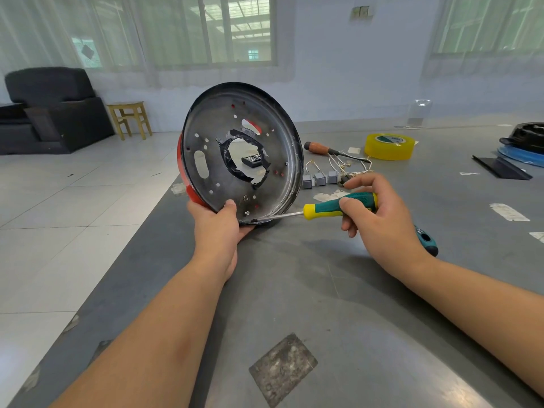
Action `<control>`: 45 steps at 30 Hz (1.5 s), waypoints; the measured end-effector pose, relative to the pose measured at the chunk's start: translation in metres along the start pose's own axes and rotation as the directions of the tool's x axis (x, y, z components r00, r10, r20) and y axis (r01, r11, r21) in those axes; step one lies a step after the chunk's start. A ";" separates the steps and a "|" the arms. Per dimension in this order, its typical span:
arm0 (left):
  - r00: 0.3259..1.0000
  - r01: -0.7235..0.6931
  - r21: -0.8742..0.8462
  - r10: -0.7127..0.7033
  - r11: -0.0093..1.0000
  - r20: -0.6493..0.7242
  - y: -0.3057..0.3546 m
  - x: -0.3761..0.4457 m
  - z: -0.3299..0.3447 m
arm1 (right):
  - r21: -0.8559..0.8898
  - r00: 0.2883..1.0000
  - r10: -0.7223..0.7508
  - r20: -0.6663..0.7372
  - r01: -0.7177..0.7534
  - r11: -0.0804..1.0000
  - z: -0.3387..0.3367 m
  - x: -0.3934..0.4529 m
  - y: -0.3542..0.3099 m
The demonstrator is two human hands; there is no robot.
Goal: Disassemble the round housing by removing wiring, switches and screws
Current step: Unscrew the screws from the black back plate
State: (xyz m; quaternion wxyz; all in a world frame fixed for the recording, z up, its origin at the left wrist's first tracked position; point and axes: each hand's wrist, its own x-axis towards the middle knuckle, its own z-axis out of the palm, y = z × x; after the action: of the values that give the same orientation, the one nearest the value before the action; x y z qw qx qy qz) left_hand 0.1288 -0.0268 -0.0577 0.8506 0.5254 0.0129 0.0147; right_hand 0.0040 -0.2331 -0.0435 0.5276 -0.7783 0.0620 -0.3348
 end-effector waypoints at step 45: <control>0.998 -0.025 -0.042 0.028 0.999 0.065 -0.005 0.006 0.000 | -0.710 0.968 0.017 0.251 0.172 0.683 0.133 0.034 -0.028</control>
State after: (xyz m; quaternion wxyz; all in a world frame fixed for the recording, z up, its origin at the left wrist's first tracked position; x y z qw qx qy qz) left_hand 0.1346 -0.0287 -0.0622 0.8610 0.5081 -0.0222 0.0089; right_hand 0.1010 -0.1327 -0.0324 0.1647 -0.9593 0.0928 -0.2096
